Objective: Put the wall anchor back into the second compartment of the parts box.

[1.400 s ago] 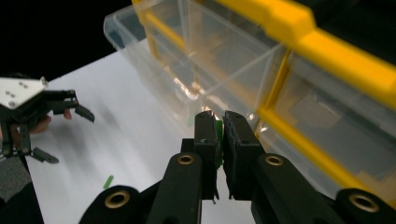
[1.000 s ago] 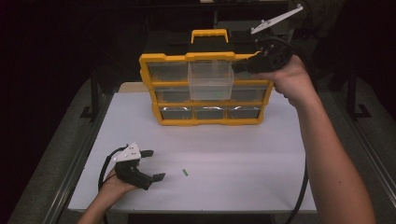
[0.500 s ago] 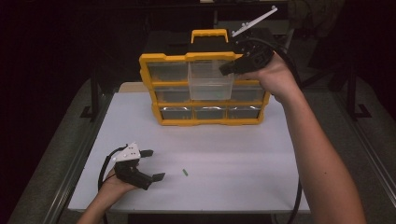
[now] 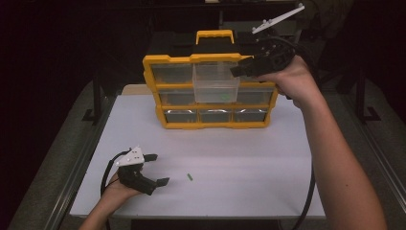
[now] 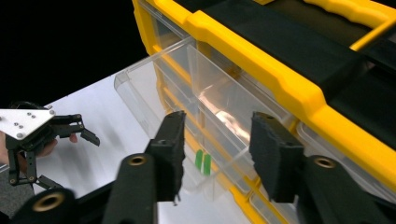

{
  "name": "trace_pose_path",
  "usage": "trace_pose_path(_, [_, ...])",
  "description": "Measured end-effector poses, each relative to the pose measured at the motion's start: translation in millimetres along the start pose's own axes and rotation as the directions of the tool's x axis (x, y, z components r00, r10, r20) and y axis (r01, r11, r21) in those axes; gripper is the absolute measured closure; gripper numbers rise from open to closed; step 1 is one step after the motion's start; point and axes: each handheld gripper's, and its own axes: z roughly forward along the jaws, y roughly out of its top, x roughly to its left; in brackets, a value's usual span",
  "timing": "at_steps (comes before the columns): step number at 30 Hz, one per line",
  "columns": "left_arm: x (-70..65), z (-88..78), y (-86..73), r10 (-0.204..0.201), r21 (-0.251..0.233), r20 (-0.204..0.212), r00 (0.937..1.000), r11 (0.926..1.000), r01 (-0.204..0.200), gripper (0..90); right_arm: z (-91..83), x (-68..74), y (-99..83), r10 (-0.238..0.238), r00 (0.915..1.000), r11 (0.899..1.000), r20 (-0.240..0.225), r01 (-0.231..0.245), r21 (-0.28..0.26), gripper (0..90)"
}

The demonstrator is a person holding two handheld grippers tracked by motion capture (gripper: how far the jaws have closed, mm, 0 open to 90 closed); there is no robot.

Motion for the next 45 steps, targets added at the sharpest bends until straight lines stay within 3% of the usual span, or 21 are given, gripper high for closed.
trace_pose_path(9, [-1.1, 0.7, 0.3, -0.007, 0.002, 0.002, 1.0, 1.0, 0.007, 0.8, -3.0, 3.2, -23.0, -0.007, 1.0, 1.0, 0.001, 0.007, 0.004, 37.9])
trace_pose_path(18, [-0.8, 2.0, 0.1, -0.002, -0.005, 0.004, 1.0, 1.0, 0.002, 0.8, 11.1, 9.2, -51.1, -0.021, 0.9997, 1.0, 0.009, 0.021, 0.018, 28.4])
trace_pose_path(24, [-0.8, 2.1, 0.0, -0.002, -0.005, 0.004, 1.0, 1.0, 0.002, 0.8, 24.3, 15.3, -69.0, -0.026, 0.9994, 0.999, 0.021, 0.026, 0.03, 22.8])
trace_pose_path(33, [-1.3, 2.5, -0.2, -0.003, -0.009, 0.003, 1.0, 1.0, 0.003, 0.8, 49.5, 26.4, -99.8, -0.034, 0.9994, 0.998, 0.013, 0.033, 0.048, 22.3])
trace_pose_path(45, [-1.3, 2.4, -0.2, -0.003, -0.009, 0.004, 1.0, 1.0, 0.003, 0.8, 90.8, 44.1, -136.1, -0.039, 0.9986, 0.996, -0.036, 0.042, 0.085, 18.1])
